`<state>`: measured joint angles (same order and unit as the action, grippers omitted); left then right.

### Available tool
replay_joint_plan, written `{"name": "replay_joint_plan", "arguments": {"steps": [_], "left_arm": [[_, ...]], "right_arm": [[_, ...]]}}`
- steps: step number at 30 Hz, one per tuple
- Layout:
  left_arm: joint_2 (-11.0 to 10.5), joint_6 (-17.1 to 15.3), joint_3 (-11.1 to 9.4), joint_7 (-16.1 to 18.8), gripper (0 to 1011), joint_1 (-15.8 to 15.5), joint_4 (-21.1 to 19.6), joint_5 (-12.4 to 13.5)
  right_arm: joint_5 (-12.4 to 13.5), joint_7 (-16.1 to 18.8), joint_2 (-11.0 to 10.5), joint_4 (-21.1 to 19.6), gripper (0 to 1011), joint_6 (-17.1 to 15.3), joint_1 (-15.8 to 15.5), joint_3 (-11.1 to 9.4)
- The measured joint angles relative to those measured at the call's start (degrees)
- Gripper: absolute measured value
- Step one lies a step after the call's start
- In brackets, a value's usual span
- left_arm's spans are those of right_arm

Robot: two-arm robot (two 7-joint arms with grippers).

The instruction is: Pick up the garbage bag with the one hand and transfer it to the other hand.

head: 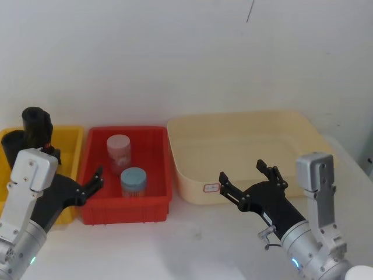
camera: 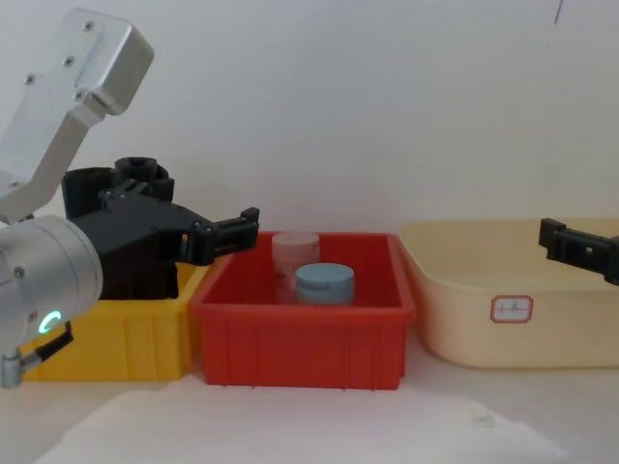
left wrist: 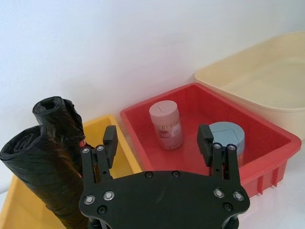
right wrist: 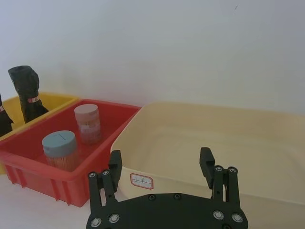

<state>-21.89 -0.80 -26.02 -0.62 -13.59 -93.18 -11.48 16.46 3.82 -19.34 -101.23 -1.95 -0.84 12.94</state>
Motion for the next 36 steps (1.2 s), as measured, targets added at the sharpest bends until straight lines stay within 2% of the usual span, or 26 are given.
{"name": "replay_joint_plan", "arguments": {"steps": [36], "left_arm": [[0.0, 0.0, 0.0, 0.0, 1002, 0.0, 0.0, 0.0]], "right_arm": [[0.0, 0.0, 0.0, 0.0, 1004, 0.0, 0.0, 0.0]]}}
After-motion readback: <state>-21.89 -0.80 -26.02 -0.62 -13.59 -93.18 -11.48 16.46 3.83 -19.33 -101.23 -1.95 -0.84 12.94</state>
